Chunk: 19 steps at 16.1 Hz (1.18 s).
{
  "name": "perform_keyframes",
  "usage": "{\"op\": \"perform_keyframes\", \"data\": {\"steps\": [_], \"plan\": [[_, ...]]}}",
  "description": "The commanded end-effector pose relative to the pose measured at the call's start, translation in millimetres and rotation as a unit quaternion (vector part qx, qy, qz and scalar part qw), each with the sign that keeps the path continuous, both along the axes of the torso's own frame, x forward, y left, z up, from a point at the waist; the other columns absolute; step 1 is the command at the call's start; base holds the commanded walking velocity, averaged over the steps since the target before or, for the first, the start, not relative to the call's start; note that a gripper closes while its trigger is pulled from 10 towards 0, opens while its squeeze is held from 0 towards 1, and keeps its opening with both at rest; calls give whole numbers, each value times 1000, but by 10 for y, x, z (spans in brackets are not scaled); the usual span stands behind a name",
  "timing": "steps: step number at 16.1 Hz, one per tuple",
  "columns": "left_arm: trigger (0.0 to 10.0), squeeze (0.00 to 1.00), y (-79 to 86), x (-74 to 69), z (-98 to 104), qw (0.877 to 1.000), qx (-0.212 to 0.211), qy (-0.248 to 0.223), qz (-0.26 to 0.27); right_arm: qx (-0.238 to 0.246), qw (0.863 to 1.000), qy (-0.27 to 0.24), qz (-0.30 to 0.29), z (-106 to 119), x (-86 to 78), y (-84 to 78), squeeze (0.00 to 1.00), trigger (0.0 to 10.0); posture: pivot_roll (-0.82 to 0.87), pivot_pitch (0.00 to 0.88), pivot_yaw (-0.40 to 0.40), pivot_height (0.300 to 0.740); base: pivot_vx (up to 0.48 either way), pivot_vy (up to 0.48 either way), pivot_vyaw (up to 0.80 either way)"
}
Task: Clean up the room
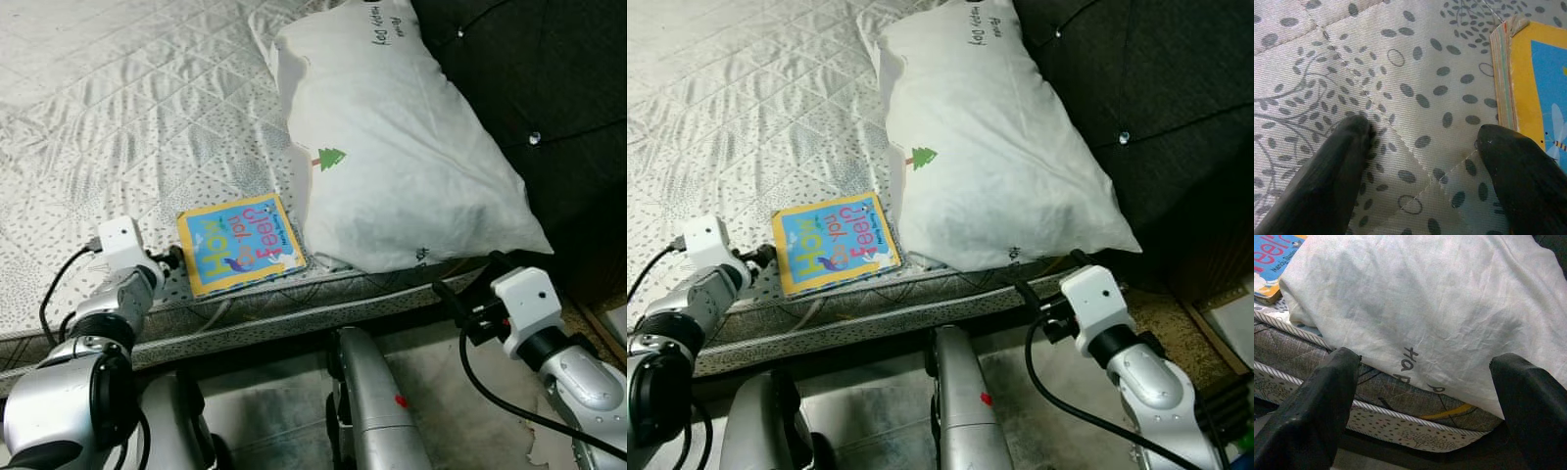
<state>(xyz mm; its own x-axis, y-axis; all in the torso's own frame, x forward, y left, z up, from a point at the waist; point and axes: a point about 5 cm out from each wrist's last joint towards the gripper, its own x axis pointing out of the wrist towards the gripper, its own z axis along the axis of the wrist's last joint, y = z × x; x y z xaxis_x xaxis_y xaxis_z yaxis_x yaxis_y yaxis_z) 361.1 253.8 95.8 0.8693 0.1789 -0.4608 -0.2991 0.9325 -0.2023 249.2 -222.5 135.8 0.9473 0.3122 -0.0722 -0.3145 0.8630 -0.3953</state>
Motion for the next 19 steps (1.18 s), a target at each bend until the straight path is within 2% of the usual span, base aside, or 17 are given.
{"op": "perform_keyframes", "data": {"steps": [1, 7, 15, 16, 17, 18, 19], "plan": [[10000, 0, -74, 8, -26, 1000, -10, 10, -15, -6, 1000, 5, 1, -16, -30, -13, 0, 10000, -321, 232, -60, 541, 0, 0, 0], [10000, 0, -196, 19, -67, 1000, -8, 8, -23, 0, 1000, 1, 3, -26, -9, 23, 0, 10000, -303, 227, -53, 541, 0, 0, 0], [10000, 0, 135, -263, -293, 995, 9, 4, 94, 10, 1000, -2, 3, -62, 18, 77, 0, 10000, -256, 224, -35, 541, 0, 0, 0], [10000, 0, 112, -403, -277, 991, 62, -36, 114, 14, 1000, -1, 1, -81, 14, 79, 0, 10000, -241, 225, -28, 541, 0, 0, 0], [10000, 0, 27, -439, -246, 991, 69, -55, 105, 15, 1000, -1, -1, -88, 13, 79, 0, 10000, -241, 225, -28, 541, 0, 0, 0], [10000, 0, -228, -471, -184, 992, 70, -77, 71, 18, 1000, -2, -1, -98, 17, 91, 0, 10000, -222, 224, -22, 541, 0, 0, 0], [10000, 0, -379, -475, -149, 993, 75, -86, 41, 19, 1000, -2, -1, -105, 21, 104, 0, 10000, -222, 224, -22, 541, 0, 0, 0]]}}
